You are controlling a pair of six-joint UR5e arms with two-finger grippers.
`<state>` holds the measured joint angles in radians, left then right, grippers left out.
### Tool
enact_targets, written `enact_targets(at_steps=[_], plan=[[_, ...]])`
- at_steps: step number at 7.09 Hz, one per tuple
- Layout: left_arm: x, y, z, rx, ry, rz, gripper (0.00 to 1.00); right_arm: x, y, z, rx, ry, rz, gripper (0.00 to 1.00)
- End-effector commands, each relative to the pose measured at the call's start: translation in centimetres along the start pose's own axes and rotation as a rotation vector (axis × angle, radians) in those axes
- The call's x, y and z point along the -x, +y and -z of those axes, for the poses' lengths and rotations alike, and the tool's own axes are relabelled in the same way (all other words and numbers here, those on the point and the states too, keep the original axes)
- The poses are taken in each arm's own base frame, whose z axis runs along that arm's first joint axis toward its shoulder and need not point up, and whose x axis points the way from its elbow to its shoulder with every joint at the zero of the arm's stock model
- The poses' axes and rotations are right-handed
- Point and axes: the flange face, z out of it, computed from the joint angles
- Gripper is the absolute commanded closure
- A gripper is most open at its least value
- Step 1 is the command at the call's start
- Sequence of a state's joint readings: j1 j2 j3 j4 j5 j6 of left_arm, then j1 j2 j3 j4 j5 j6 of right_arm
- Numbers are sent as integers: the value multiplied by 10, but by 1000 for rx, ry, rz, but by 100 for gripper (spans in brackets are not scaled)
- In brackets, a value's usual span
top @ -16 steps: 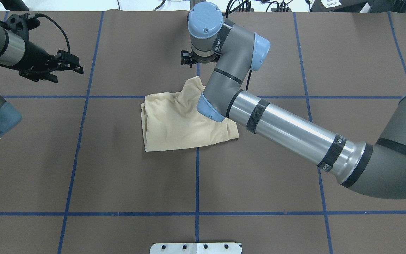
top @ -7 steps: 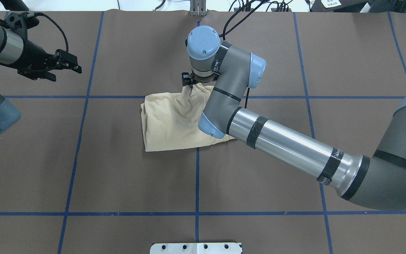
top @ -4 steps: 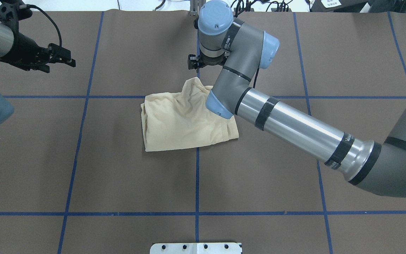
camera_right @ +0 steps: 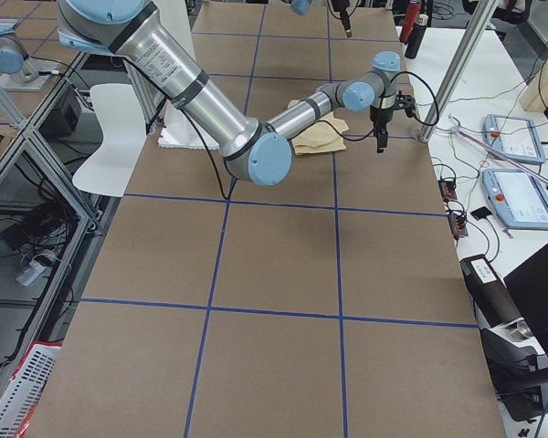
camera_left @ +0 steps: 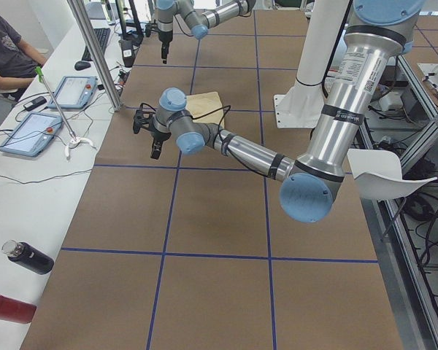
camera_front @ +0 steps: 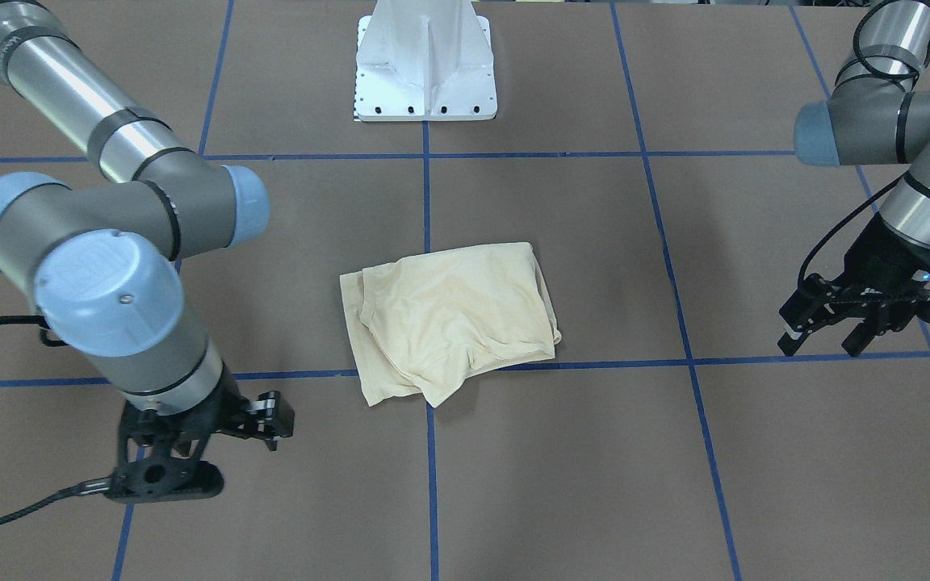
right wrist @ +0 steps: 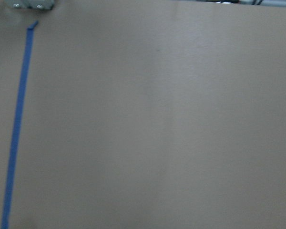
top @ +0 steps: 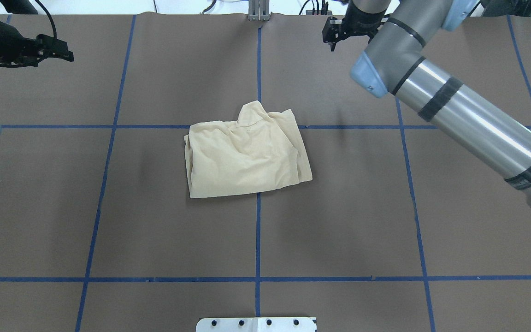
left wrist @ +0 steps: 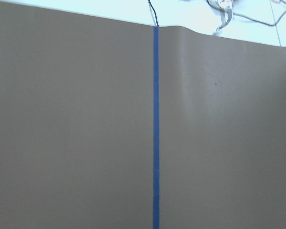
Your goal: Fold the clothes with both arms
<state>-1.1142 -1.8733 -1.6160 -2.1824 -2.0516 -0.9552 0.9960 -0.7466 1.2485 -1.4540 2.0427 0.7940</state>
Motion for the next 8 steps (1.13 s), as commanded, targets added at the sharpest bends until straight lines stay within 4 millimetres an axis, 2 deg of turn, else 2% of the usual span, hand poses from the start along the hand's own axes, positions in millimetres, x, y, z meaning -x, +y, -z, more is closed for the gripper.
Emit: enact_targets(at_steps=[1,2,3,4,5,6,7,8], plan=[[18,-3,-11,-77,-65,-5,1,-111,3,-16,-38,-21,-22,0],[30,-8,-23,-102,-118,-10,1,-155,-4,-16,-39,3,-70,0],[40,-14,-18,-100,-137,-68,1,-204,6,-28,-19,28,-67,0],[59,-25,-1,-85,-140,-155,1,-242,8,-9,-36,42,5,0],[92,-32,19,-2,-143,-216,1,-277,27,-5,-12,72,-13,0],[123,-39,44,41,-199,-338,1,-292,37,9,22,104,56,0],[141,-44,63,114,-258,-415,1,-320,51,31,90,156,138,0],[153,-47,77,185,-297,-472,1,-338,58,56,169,180,223,0]])
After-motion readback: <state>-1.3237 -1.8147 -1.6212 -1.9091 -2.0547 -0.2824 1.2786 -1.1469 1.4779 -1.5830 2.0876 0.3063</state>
